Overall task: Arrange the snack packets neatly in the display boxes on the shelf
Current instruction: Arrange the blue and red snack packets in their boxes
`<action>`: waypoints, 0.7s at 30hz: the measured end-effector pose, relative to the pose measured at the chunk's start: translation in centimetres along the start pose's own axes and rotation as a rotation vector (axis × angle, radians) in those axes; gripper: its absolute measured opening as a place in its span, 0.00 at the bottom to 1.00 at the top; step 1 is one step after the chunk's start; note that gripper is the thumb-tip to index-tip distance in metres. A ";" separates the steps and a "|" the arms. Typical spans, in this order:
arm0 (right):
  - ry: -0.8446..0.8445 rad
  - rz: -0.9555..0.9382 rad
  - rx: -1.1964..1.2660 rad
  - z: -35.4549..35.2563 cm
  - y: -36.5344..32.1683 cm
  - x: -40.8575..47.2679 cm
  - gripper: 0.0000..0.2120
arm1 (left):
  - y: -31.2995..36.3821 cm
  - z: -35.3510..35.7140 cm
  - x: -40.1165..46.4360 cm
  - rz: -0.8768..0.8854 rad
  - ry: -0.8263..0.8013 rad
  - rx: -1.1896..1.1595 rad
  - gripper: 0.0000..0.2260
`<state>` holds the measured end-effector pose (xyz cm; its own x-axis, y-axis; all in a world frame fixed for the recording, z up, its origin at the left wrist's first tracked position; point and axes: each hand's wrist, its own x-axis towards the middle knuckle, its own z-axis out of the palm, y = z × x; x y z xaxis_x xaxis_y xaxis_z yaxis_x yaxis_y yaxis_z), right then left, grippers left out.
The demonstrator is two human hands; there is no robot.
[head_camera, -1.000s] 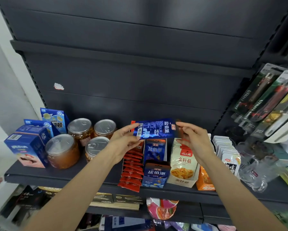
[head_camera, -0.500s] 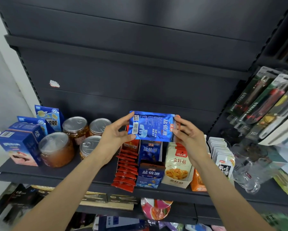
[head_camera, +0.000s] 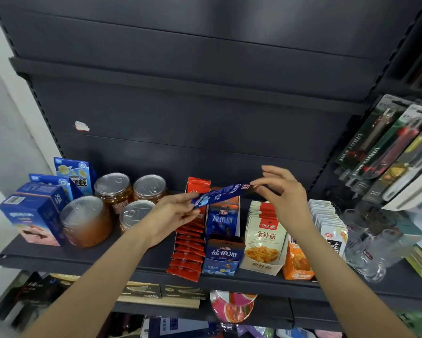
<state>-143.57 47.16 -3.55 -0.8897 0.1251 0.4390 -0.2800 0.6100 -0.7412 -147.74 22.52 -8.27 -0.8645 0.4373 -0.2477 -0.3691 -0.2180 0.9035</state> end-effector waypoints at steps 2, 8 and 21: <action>0.009 -0.032 -0.043 -0.1 0.2 0.3 0.08 | -0.4 0.3 0.3 -0.013 0.017 0.163 0.13; -0.067 0.027 -0.222 0.1 1.5 0.8 0.08 | -2.4 -1.1 2.8 0.309 0.261 0.903 0.16; -0.587 0.066 -0.683 6.5 4.7 2.3 0.13 | -2.7 -1.5 4.1 0.323 0.112 1.691 0.28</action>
<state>-149.25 45.27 -9.34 -0.9897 -0.1291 -0.0625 -0.1134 0.9710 -0.2105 -150.83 23.57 -12.30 -0.8703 0.4902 0.0485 0.4868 0.8408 0.2370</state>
